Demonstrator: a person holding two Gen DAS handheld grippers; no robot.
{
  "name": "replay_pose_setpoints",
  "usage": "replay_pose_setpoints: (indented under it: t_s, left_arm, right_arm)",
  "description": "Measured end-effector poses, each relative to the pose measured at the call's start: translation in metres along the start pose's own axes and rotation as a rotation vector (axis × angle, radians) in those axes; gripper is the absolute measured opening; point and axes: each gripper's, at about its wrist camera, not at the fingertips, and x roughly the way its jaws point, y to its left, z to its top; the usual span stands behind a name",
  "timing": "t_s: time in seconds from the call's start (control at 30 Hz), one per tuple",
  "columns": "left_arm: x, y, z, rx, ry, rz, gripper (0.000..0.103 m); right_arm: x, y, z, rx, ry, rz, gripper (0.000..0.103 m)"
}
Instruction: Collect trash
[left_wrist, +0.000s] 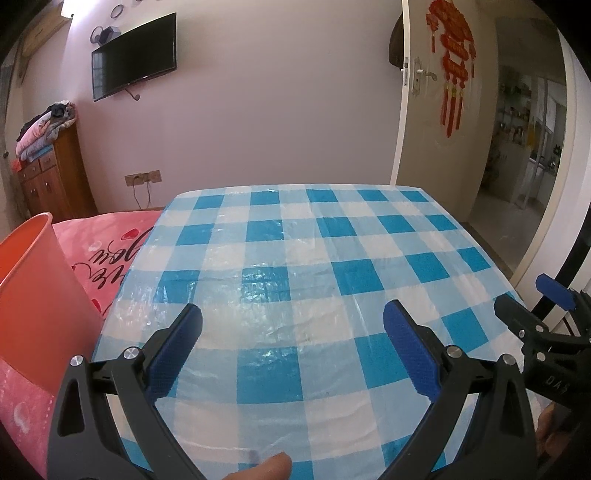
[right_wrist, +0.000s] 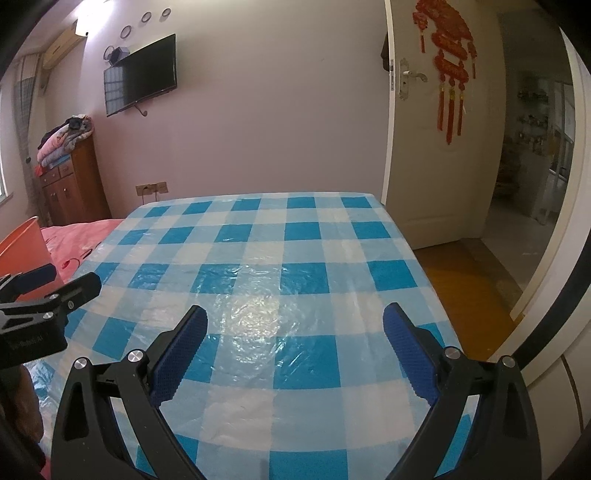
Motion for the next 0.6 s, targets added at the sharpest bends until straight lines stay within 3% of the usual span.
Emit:
replay_pose_setpoints:
  t_s: [0.6]
  left_arm:
    - [0.029, -0.002, -0.007, -0.023, 0.065, -0.026, 0.099]
  right_arm:
    - [0.026, -0.003, -0.008, 0.024, 0.07, 0.021, 0.095]
